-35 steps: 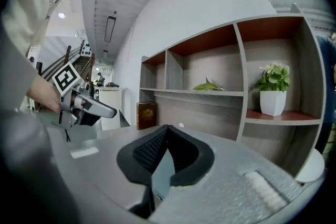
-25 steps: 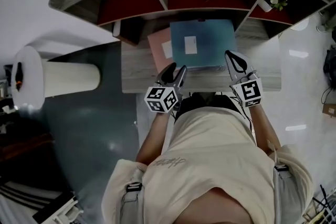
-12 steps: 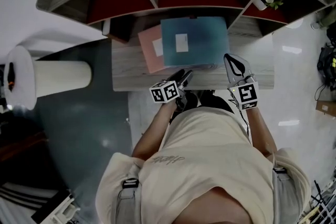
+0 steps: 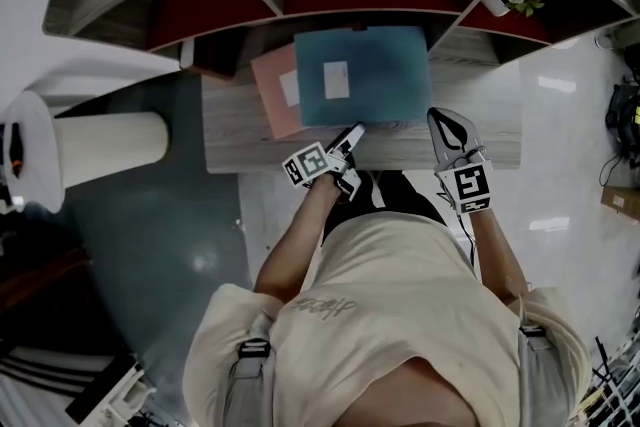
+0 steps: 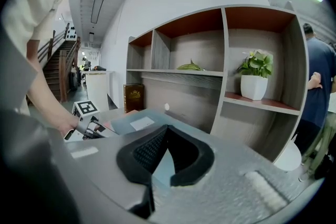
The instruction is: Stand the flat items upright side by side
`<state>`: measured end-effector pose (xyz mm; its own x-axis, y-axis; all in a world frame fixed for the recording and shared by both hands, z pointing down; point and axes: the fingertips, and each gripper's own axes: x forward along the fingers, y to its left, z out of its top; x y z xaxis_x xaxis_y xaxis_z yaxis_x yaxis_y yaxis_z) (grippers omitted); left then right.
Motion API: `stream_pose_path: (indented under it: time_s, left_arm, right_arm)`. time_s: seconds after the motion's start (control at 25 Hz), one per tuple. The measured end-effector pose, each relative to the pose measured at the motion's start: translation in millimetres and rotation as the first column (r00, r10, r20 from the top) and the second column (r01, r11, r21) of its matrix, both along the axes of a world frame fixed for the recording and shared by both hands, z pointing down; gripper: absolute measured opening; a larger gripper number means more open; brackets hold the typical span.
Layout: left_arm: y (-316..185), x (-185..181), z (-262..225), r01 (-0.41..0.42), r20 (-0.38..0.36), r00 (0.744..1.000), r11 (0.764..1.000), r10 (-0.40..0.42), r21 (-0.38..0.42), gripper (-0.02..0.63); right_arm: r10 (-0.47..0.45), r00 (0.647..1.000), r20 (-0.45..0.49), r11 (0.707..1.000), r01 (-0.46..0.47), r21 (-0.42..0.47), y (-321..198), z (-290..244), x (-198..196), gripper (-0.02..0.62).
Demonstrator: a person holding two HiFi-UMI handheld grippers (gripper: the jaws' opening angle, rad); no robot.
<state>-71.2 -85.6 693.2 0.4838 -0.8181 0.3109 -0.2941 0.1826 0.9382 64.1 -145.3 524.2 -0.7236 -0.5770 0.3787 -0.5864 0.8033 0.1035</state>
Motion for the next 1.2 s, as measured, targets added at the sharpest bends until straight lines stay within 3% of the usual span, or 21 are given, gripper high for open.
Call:
stream_pose_path:
  time_s: [0.24,0.52,0.64,0.76,0.92,1.2]
  left_arm:
    - [-18.3,-7.4,6.8,0.084,-0.117,0.990,0.996,-0.080,0.026,0.354]
    - [-31.3,-10.8,9.8,0.097,-0.118,0.989,0.995,-0.093,0.028,0.341]
    - [-29.0,-10.9,9.9,0.115,-0.118,0.986,0.993,-0.115,-0.006,0.336]
    - [-28.6,-11.9,5.4,0.127,-0.076,0.989,0.992,-0.127,-0.002,0.331]
    - [-33.8,-17.1,-9.5,0.143,0.041,0.989,0.990,-0.143,0.017,0.325]
    - [-45.3,-26.0,-42.0,0.173,0.227,0.957,0.983,-0.182,0.059,0.316]
  right_arm:
    - [-0.004,1.000,-0.017,1.000,0.004,0.007,1.2,4.2,5.4,0.003]
    - [0.003,1.000,-0.031,1.000,-0.004,-0.016,3.0,15.6,15.2,0.003]
    - [0.003,1.000,-0.026,1.000,-0.004,-0.019,1.7,16.7,14.4,0.003]
    - [0.006,1.000,-0.015,1.000,-0.006,-0.020,2.1,16.5,13.7,0.003]
    - [0.014,1.000,-0.005,1.000,-0.015,-0.022,1.9,17.4,16.7,0.003]
    - [0.030,0.999,0.013,0.999,-0.030,-0.034,4.6,21.2,25.9,0.003]
